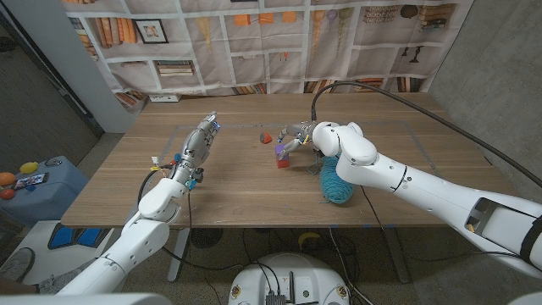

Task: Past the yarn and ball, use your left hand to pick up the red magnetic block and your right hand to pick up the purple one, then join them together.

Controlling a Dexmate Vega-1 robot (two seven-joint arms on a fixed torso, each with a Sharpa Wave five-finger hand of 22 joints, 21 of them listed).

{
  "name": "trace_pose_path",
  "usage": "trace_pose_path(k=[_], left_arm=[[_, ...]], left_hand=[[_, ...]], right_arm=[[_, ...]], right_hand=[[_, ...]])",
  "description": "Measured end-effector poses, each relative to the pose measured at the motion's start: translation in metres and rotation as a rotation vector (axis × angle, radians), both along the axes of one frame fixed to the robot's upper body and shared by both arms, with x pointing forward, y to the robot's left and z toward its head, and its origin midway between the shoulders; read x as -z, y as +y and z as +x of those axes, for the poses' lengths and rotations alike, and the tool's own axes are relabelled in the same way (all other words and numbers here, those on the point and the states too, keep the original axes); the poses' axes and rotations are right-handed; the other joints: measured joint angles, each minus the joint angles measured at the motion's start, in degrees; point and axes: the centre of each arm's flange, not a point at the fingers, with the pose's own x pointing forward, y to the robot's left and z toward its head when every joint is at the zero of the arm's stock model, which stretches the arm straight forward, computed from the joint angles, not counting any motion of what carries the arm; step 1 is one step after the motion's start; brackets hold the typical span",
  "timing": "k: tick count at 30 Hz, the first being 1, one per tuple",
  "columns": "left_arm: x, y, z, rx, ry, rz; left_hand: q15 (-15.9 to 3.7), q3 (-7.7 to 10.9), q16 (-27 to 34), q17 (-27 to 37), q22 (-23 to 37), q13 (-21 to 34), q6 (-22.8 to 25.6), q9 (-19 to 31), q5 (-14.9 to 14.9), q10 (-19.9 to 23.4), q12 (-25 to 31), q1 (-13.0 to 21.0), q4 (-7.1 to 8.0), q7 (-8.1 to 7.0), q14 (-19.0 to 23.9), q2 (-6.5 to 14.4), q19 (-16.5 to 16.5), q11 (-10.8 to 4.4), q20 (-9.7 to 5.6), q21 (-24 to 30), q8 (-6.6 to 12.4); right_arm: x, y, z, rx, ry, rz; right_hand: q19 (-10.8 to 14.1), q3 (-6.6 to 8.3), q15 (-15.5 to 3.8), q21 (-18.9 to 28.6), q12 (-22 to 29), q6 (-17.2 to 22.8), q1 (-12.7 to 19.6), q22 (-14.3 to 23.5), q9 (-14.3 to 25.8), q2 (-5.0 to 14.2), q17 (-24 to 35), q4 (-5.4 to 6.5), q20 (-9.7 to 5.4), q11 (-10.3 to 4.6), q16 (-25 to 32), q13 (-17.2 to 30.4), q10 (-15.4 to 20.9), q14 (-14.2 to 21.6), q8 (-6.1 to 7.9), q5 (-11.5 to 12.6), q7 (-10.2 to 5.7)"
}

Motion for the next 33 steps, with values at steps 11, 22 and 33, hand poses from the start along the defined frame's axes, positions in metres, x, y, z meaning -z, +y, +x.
trace_pose_path(k=[11,22,33], left_arm=[[0.002,0.006,0.002,-0.011,-0.004,0.002],[-0.001,0.01,0.006,-0.013,-0.013,0.014],[-0.001,0.016,0.011,-0.009,-0.02,0.042]], left_hand=[[0.0,0.23,0.0,0.0,0.0,0.0,0.0,0.0,0.0,0.31,0.0,-0.26,-0.23,0.0,0.0,0.26,0.0,0.31,0.0,0.0,0.0],[0.0,0.23,0.0,0.0,0.0,0.0,-0.01,0.0,0.0,0.31,0.0,-0.3,-0.23,0.0,0.0,0.3,0.0,0.31,0.0,0.0,0.0],[0.0,0.47,0.0,0.0,0.0,0.0,0.31,0.0,0.0,0.31,0.0,-0.53,-0.47,-0.32,0.0,0.53,0.0,0.31,0.0,0.0,0.0]], right_arm=[[-0.003,-0.005,-0.002,-0.025,0.014,-0.007],[-0.007,-0.014,-0.002,-0.075,0.052,0.018],[-0.012,-0.028,-0.002,-0.152,0.078,0.109]], right_hand=[[-4.29,-2.49,1.94,-0.22,-0.22,-7.75,-6.08,0.0,0.42,-1.25,0.53,2.01,0.64,2.01,-1.56,0.33,-5.55,-4.42,-3.16,2.95,2.07],[-7.83,-4.79,3.04,-0.22,0.23,-12.43,-11.11,0.0,0.27,-1.8,0.79,3.83,1.65,2.91,-2.0,0.53,-7.44,-8.09,-5.89,4.53,4.35],[-10.02,-6.02,2.53,-0.44,0.68,-14.44,-14.2,0.0,-0.35,-1.26,1.05,5.06,0.61,2.07,-1.98,0.52,-7.82,-8.65,-7.66,5.34,4.77]])
